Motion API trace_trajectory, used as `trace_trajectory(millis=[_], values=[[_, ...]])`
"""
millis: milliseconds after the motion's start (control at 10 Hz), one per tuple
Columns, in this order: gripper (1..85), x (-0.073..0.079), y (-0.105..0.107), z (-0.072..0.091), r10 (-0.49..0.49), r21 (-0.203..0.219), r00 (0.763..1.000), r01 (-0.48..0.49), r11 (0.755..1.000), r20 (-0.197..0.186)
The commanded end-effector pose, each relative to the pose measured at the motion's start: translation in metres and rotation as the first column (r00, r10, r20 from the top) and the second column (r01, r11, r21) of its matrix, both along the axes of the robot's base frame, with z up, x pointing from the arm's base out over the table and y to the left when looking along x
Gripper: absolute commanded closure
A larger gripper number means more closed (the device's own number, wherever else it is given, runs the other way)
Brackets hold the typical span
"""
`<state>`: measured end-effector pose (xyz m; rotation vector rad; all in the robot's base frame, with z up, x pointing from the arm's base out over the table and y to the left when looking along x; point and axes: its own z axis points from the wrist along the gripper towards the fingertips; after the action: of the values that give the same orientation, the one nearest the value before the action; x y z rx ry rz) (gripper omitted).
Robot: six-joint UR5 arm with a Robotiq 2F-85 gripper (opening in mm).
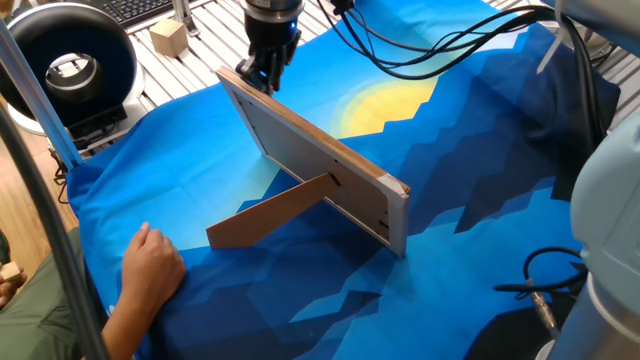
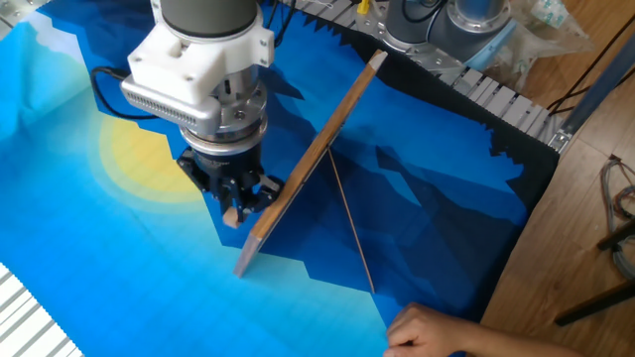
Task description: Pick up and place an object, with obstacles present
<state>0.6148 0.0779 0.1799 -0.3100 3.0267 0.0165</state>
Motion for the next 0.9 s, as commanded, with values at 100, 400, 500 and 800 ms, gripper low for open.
trace_trajectory(millis=[100, 400, 500, 800], values=[[84.3, -0.007, -0.020, 0.001, -0.139, -0.065, 0.990, 0.138, 0.988, -0.018], [84.3, -0.006, -0.018, 0.001, -0.066, -0.059, 0.998, 0.065, 0.996, -0.018], [84.3, -0.009, -0.038, 0.003, -0.036, -0.061, 0.999, 0.034, 0.998, -0.024], [84.3, -0.025, -0.060, 0.026, -0.023, -0.062, 0.999, 0.021, 0.998, -0.037]])
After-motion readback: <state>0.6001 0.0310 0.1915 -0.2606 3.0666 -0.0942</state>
